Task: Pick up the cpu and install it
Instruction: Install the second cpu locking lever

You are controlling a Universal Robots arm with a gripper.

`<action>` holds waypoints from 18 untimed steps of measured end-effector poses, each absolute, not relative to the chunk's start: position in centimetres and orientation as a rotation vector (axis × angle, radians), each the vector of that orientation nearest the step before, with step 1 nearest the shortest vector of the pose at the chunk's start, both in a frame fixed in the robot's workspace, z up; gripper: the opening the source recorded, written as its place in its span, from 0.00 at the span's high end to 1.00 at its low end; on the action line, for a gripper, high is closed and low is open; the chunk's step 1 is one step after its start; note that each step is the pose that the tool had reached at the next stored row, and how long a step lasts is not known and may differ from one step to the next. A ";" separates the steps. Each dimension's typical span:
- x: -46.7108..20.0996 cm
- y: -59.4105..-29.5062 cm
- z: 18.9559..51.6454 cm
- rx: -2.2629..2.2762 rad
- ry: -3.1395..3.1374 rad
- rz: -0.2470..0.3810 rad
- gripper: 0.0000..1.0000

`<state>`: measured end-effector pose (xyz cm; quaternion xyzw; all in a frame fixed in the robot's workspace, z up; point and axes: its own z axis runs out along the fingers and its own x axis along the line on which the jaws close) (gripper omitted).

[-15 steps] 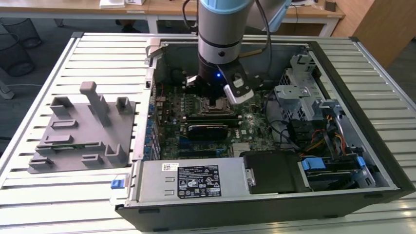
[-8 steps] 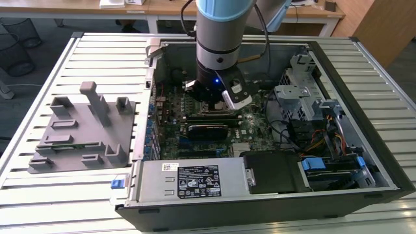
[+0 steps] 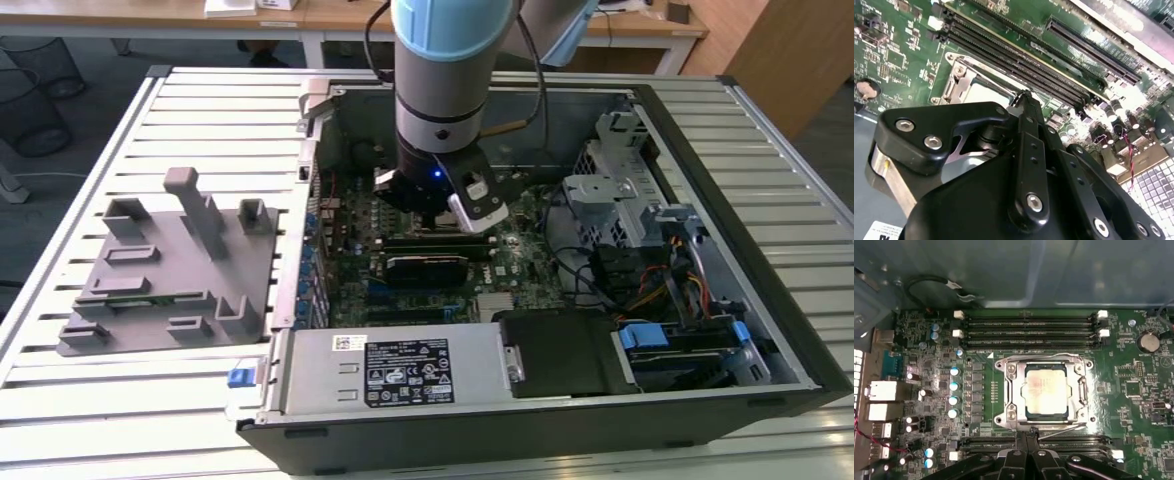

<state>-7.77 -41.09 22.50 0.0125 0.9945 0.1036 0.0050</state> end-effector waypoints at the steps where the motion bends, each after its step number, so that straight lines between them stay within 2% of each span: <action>1: -7.8 -41.2 22.5 0.039 3.114 0.335 0.89; 18: -9.4 -42.3 20.7 0.040 3.104 0.418 0.89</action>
